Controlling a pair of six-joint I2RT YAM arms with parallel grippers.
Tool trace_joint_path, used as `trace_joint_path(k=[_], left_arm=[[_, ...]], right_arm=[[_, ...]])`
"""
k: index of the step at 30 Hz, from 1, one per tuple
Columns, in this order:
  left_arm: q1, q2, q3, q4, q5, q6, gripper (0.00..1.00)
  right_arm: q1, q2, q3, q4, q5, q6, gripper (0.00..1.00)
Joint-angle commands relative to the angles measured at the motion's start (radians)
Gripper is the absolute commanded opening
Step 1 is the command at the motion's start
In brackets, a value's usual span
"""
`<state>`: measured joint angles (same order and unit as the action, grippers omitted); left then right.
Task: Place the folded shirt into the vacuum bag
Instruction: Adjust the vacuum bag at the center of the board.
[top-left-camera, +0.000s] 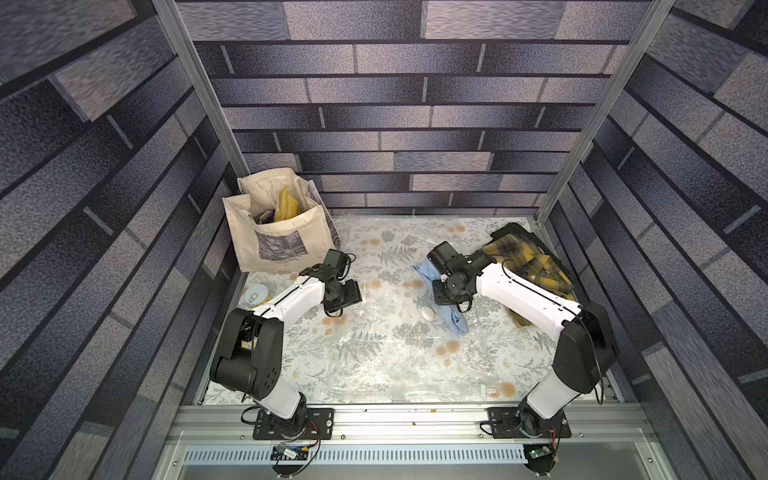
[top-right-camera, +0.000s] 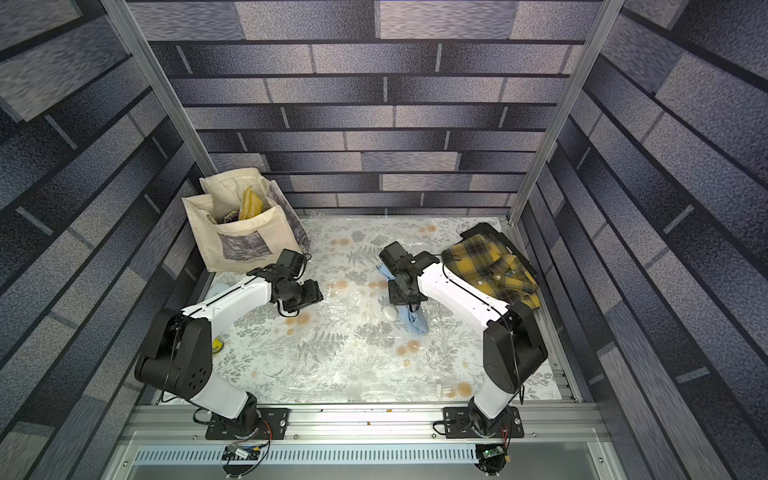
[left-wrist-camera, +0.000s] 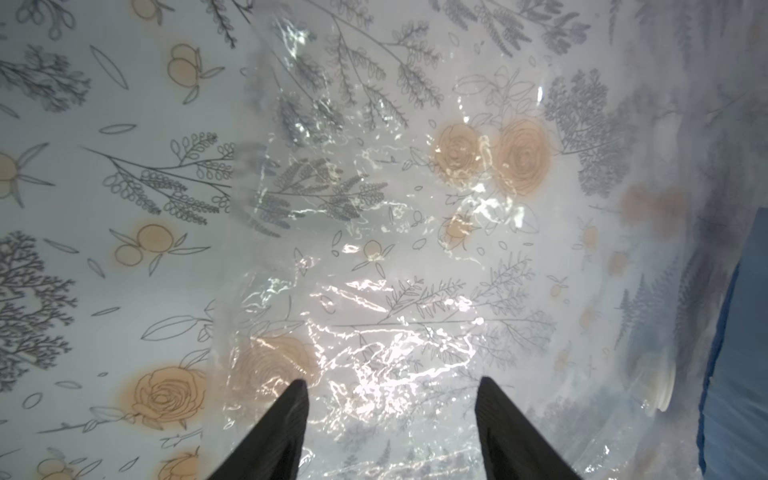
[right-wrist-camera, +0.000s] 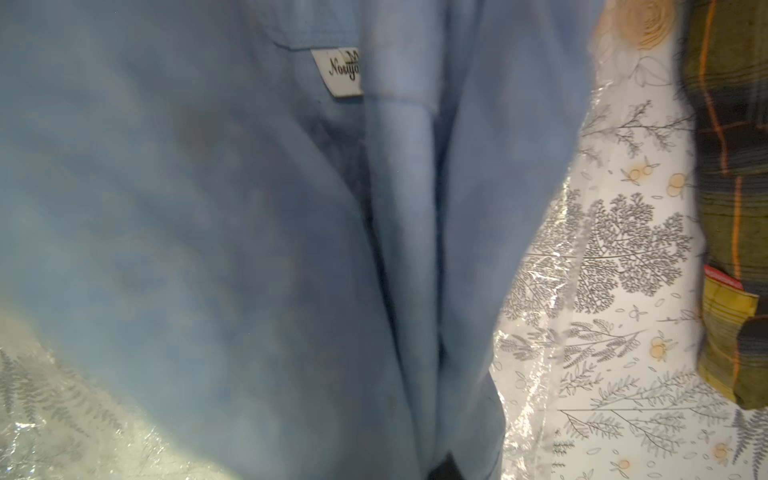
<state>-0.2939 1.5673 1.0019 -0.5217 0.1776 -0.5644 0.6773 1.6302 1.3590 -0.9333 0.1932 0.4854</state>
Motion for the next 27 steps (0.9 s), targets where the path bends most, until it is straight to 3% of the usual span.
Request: trace_joint_path(k=[1, 7, 17, 25, 27], left_arm=[[-0.009, -0.014, -0.027, -0.020, -0.005, 0.018, 0.66], [-0.093, -0.006, 0.003, -0.019, -0.034, 0.018, 0.67], [-0.166, -0.043, 0.058, -0.045, -0.046, 0.064, 0.68], [-0.333, -0.130, 0.108, -0.080, -0.055, 0.224, 0.78], [-0.388, -0.148, 0.118, -0.095, -0.047, 0.273, 0.81]], right_arm=[[-0.006, -0.005, -0.072, -0.018, 0.044, 0.027, 0.06], [-0.011, 0.111, -0.141, 0.151, 0.036, 0.004, 0.04], [-0.078, 0.512, 0.229, 0.084, 0.067, -0.179, 0.00], [-0.107, 0.651, 0.432, -0.018, 0.145, -0.297, 0.00], [-0.108, 0.613, 0.441, -0.025, 0.108, -0.278, 0.00]])
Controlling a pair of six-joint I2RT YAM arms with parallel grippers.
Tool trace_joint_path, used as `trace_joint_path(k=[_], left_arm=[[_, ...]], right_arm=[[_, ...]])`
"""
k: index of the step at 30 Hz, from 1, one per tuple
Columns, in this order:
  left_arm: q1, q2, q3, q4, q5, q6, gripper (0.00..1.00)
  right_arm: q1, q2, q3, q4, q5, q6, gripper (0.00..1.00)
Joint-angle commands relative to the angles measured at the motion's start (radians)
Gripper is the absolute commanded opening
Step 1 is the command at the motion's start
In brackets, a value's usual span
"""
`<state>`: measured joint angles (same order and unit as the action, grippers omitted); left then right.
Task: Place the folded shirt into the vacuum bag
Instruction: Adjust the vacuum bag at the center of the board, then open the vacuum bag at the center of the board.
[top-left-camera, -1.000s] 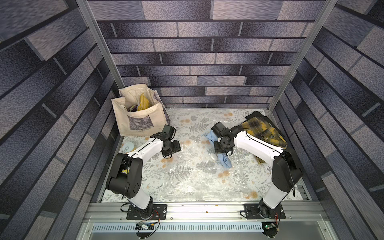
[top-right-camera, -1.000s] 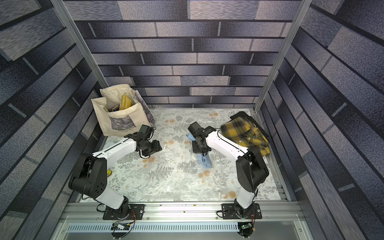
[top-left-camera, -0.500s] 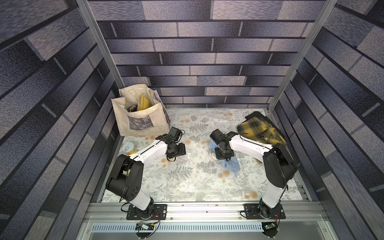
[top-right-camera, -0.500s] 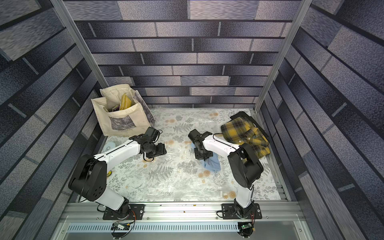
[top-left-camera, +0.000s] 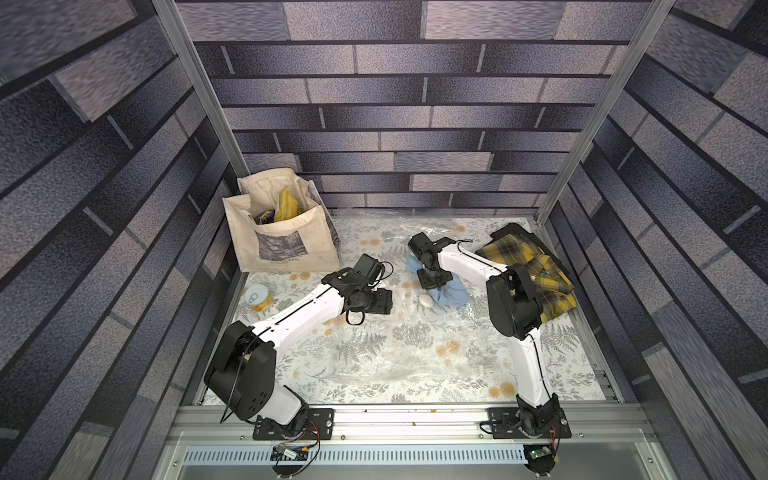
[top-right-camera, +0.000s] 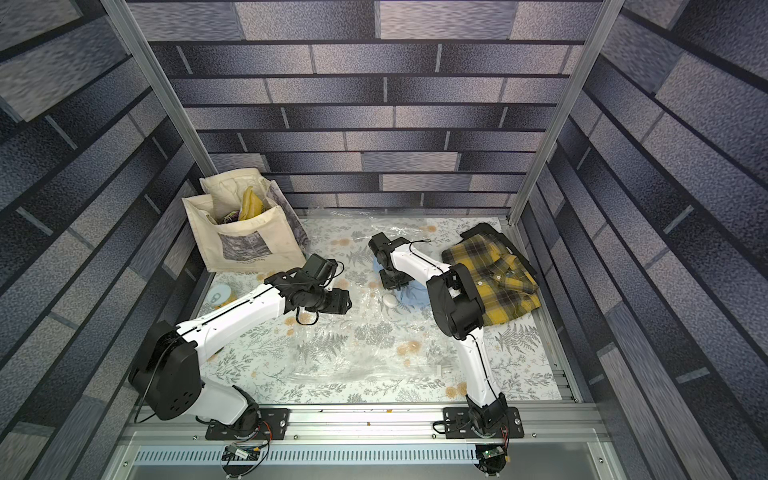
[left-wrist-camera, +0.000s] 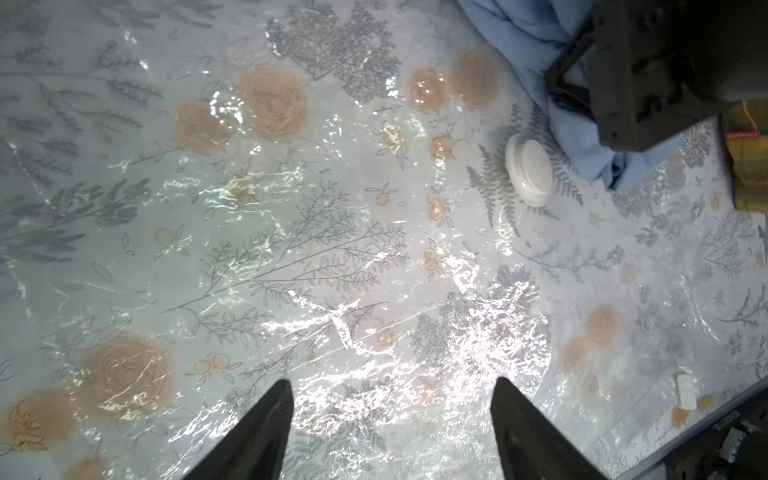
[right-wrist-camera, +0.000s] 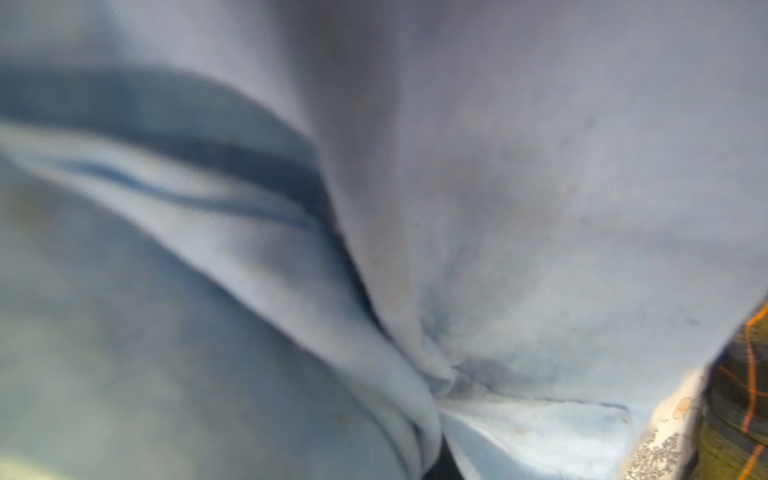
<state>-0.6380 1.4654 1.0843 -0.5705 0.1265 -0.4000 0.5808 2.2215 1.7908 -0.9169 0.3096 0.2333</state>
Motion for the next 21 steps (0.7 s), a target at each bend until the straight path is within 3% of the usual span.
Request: trace_joint_path(k=[1, 10, 16, 21], left_arm=[[-0.077, -0.053, 0.041, -0.060, -0.001, 0.139, 0.82], [-0.469, -0.057, -0.014, -0.055, -0.165, 0.406, 0.96], [-0.571, 0.058, 0.046, -0.084, -0.208, 0.465, 1.00], [-0.615, 0.157, 0.081, -0.120, -0.271, 0.510, 1.00]], right_arm=[[-0.012, -0.030, -0.018, -0.013, -0.055, -0.005, 0.00], [-0.014, -0.458, -0.225, 0.033, -0.310, 0.244, 0.00], [-0.013, -0.611, -0.455, 0.083, -0.340, 0.349, 0.00], [-0.015, -0.566, -0.519, 0.127, -0.312, 0.347, 0.00]])
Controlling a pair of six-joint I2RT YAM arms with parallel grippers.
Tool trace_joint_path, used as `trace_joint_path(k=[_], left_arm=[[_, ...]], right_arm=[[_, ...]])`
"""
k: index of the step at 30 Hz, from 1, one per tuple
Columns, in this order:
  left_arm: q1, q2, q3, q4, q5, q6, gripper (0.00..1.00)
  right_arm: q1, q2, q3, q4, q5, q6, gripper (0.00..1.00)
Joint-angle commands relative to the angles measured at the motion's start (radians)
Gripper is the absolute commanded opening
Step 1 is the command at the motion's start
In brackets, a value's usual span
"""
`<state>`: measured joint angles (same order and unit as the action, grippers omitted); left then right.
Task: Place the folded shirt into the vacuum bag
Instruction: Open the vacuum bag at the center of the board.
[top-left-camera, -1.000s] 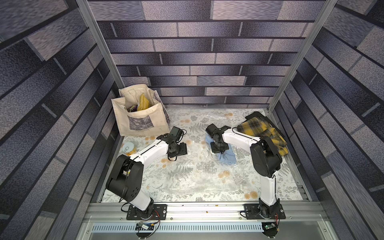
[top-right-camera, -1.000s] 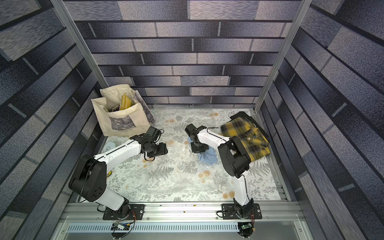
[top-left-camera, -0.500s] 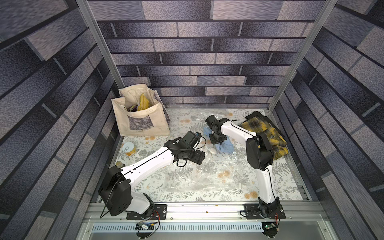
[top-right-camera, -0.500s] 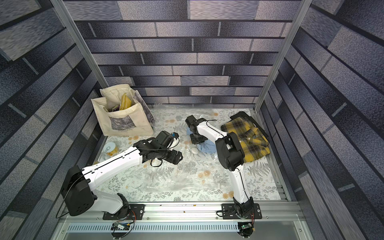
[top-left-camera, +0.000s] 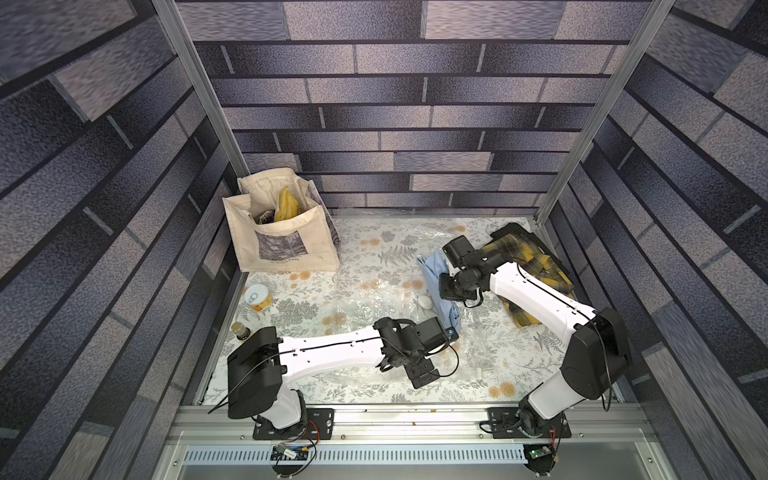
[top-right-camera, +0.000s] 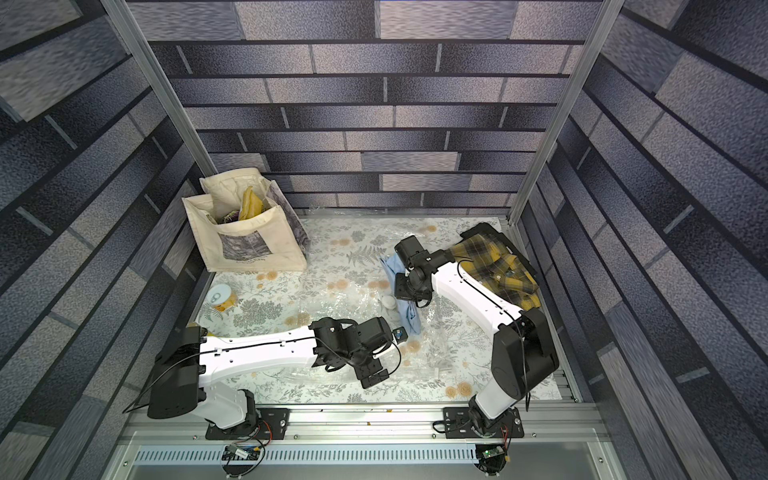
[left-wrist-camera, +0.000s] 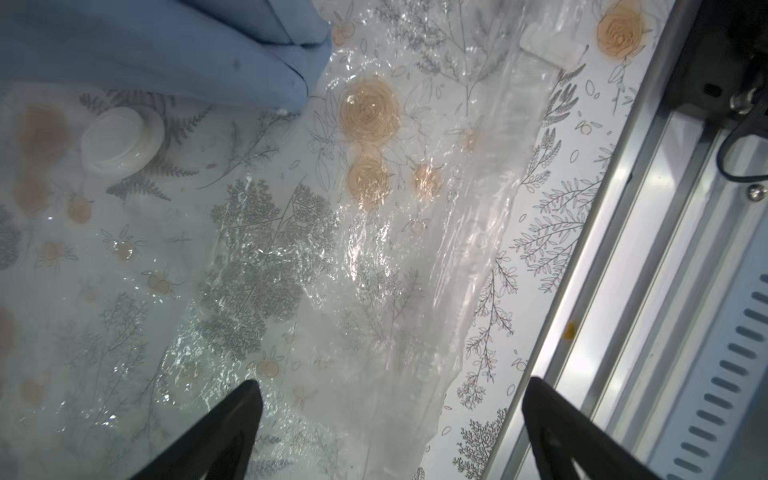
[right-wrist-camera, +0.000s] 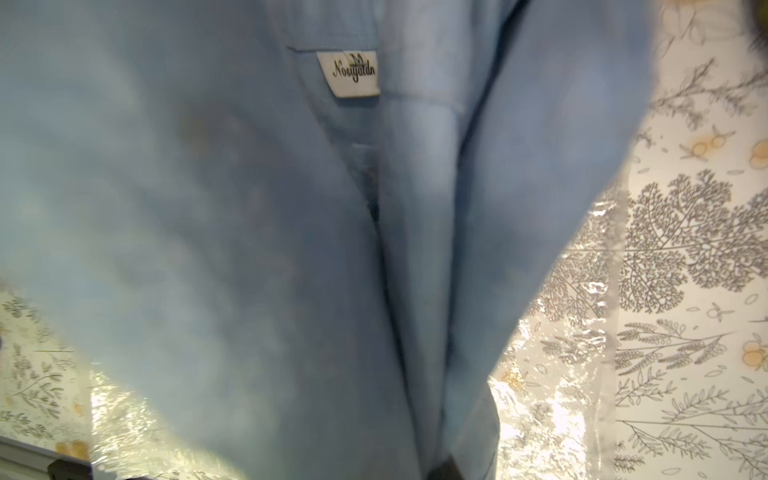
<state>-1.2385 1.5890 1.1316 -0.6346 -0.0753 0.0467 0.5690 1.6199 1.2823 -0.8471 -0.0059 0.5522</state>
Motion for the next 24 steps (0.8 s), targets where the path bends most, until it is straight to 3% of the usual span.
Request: trace_joint_path(k=[1, 7, 13, 19, 24], left_arm=[[-0.019, 0.057, 0.047, -0.066, -0.086, 0.073, 0.99], [-0.044, 0.157, 0.095, -0.104, -0.120, 0.105, 0.97], [-0.031, 0.201, 0.088, -0.105, -0.235, 0.114, 0.92], [0.014, 0.179, 0.057, -0.110, -0.306, 0.103, 0.85], [0.081, 0.095, 0.002, -0.120, -0.271, 0.051, 0.78]], right_arm=[[-0.004, 0.065, -0.002, 0.058, 0.020, 0.019, 0.00], [-0.039, 0.201, 0.067, 0.061, 0.072, -0.039, 0.00], [-0.073, 0.279, 0.132, 0.051, 0.083, -0.087, 0.00], [-0.104, 0.341, 0.171, 0.044, 0.099, -0.116, 0.00], [-0.121, 0.395, 0.212, 0.040, 0.119, -0.130, 0.00]])
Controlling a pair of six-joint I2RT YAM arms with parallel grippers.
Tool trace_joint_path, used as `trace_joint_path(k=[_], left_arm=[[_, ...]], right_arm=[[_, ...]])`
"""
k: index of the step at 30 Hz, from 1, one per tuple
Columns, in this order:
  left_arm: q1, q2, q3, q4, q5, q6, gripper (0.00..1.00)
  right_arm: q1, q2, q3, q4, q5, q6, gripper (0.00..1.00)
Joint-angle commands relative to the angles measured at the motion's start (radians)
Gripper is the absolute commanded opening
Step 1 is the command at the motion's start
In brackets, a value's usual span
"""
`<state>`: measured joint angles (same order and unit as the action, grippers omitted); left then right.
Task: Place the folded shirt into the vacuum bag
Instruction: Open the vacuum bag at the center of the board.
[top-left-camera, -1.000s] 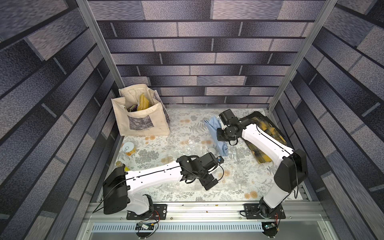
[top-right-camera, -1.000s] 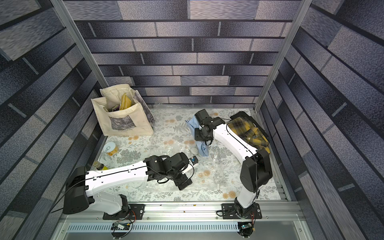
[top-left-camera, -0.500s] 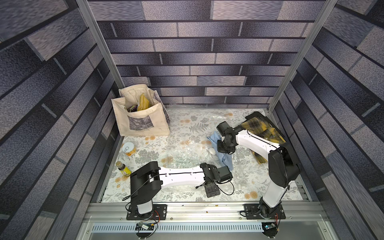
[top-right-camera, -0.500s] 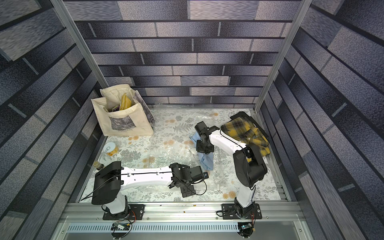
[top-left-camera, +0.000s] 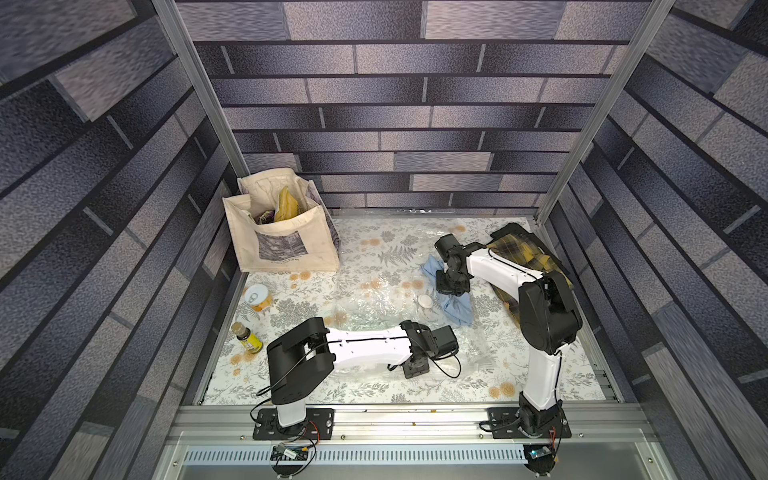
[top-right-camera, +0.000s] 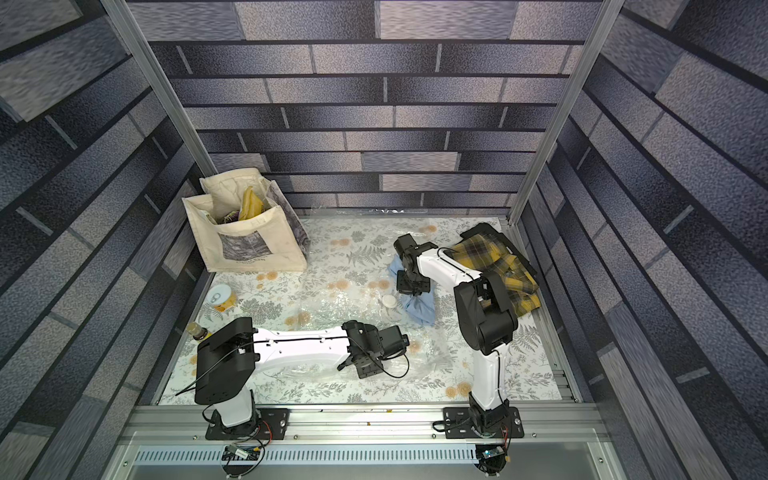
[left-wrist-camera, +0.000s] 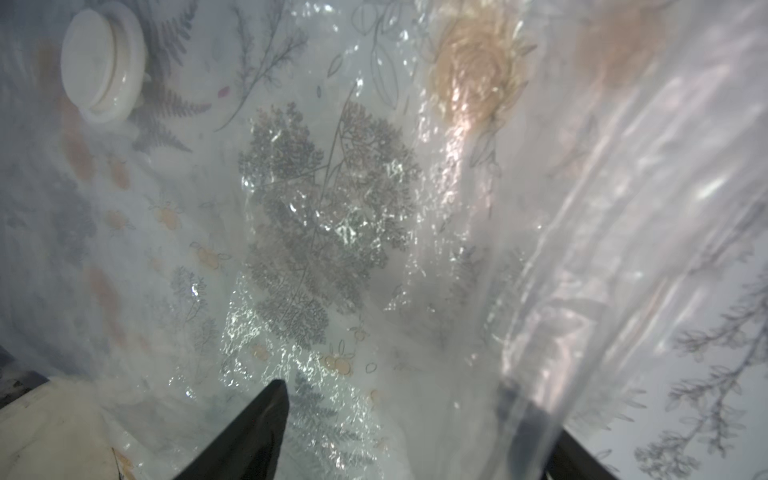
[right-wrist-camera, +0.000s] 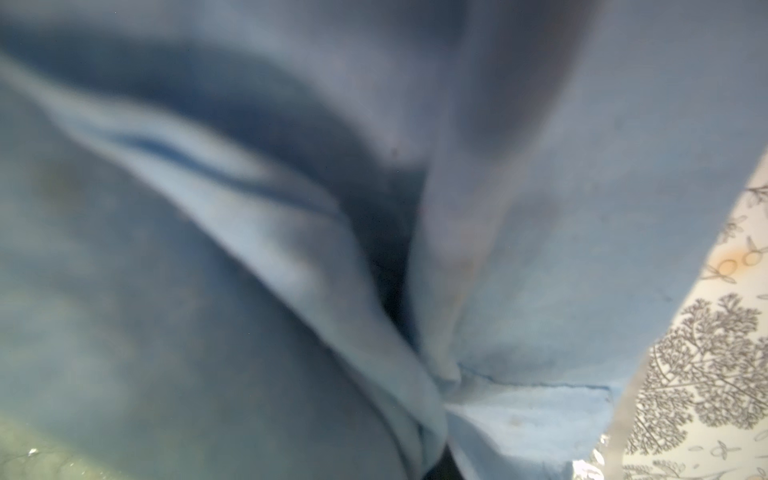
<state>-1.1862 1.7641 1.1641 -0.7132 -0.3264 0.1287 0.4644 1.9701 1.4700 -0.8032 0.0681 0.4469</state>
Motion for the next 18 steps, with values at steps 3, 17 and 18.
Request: trace_joint_path(k=[3, 17, 18], left_arm=[[0.049, -0.108, -0.065, -0.047, 0.005, -0.042, 0.73], [0.087, -0.183, -0.100, 0.000, 0.163, -0.129, 0.22], [0.083, -0.176, -0.087, 0.011, 0.174, -0.134, 0.18]], right_arm=[[-0.020, 0.103, 0.074, -0.026, 0.073, -0.040, 0.00], [0.033, -0.218, -0.010, -0.029, -0.164, 0.040, 0.00], [0.046, -0.251, -0.038, -0.035, -0.159, 0.048, 0.00]])
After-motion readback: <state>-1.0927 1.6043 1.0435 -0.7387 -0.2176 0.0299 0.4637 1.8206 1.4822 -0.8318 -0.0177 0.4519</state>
